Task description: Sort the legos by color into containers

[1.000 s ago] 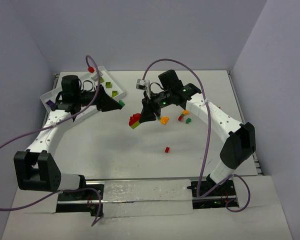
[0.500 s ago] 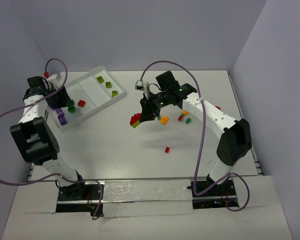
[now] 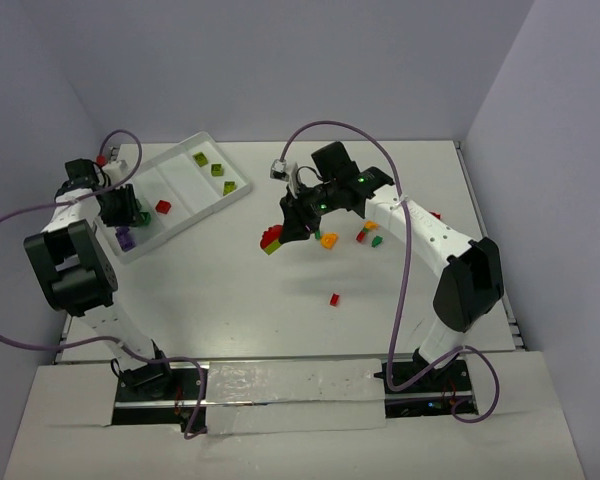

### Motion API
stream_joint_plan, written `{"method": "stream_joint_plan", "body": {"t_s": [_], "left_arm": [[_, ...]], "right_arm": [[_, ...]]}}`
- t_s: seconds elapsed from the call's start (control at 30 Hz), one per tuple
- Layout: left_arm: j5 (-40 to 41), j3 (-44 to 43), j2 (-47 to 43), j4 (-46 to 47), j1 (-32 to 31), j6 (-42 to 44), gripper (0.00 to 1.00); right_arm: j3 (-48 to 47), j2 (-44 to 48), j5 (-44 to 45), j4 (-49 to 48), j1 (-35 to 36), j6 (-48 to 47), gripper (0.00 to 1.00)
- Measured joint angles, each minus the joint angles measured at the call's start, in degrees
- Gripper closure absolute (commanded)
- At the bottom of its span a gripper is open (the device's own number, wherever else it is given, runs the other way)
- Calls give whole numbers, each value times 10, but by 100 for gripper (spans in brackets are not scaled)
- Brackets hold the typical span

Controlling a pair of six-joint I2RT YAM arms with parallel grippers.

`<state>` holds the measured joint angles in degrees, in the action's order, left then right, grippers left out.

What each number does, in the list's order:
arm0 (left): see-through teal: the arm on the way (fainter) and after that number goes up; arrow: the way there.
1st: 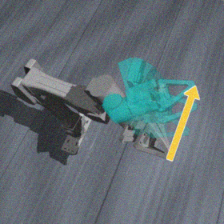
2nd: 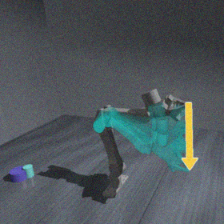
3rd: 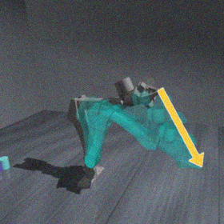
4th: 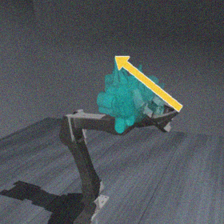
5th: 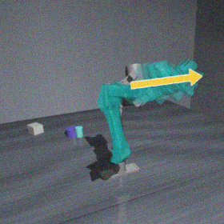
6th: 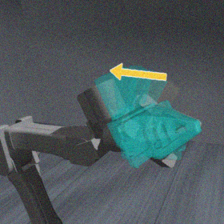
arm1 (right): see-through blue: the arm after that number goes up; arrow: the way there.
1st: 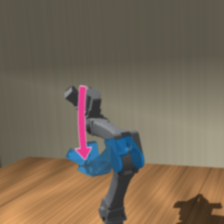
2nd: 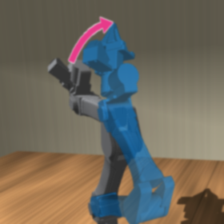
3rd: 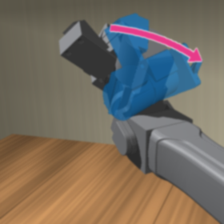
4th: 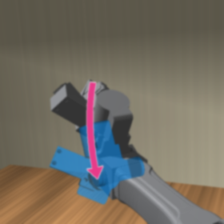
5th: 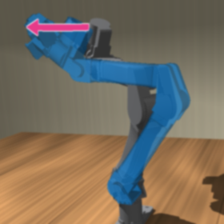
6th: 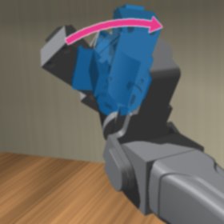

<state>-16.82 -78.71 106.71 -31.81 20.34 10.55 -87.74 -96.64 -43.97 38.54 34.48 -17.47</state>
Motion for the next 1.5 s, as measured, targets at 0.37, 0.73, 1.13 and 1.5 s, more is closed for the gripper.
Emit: {"method": "stream_joint_plan", "body": {"t_s": [0.37,0.73,1.13,1.5], "left_arm": [[-12,0,17,2,-4,10,33],[-130,-5,-24,-24,-6,28,32],[-489,52,-258,-78,-198,31,28],[-540,135,-285,2,-309,-74,26]], "right_arm": [[0,-4,0,0,0,3,100],[-1,-4,0,0,1,4,100],[-1,-4,-33,-4,33,-1,100],[-1,-3,-57,-32,58,21,100]]}}
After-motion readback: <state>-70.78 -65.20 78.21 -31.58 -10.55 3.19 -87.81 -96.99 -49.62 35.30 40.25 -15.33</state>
